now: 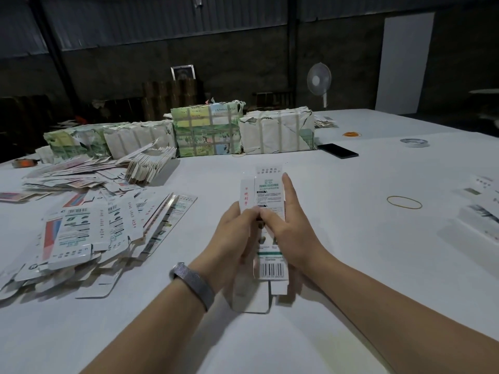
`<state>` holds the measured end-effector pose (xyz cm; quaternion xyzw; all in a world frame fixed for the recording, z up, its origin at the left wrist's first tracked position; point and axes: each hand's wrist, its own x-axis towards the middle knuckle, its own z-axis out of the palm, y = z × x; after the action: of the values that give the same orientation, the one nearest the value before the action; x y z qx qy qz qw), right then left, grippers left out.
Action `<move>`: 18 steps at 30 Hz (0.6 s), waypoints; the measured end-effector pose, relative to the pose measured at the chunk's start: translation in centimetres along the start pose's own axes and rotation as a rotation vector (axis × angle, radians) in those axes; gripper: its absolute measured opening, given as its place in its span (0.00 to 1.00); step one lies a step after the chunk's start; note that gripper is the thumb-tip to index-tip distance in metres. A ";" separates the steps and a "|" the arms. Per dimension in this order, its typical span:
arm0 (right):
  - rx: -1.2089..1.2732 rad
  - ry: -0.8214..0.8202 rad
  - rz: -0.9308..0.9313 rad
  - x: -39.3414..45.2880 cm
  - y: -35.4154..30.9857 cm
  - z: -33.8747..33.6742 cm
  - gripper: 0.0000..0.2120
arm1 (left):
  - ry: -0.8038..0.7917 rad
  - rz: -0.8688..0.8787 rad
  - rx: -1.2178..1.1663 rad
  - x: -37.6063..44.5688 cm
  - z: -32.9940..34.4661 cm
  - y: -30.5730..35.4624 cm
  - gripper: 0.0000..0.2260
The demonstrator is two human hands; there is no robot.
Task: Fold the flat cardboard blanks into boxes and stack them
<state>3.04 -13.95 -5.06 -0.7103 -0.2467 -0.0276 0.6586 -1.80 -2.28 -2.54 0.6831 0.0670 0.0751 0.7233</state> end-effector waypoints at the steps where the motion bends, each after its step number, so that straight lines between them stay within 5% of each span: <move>1: 0.030 0.010 0.006 0.1 0.0 0.0 0.39 | -0.002 -0.015 -0.033 -0.1 0.2 -0.1 0.09; 7: 0.118 0.017 0.055 0.1 0.0 -0.2 0.29 | -0.054 -0.042 -0.149 -0.8 0.6 -0.4 0.09; 18: 0.180 -0.052 0.097 -0.1 0.1 -0.2 0.31 | -0.105 -0.040 -0.186 -1.2 1.0 -0.3 0.12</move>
<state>3.07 -14.16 -5.19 -0.6598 -0.2306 0.0447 0.7138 -2.78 -3.48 -2.81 0.6147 0.0354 0.0309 0.7874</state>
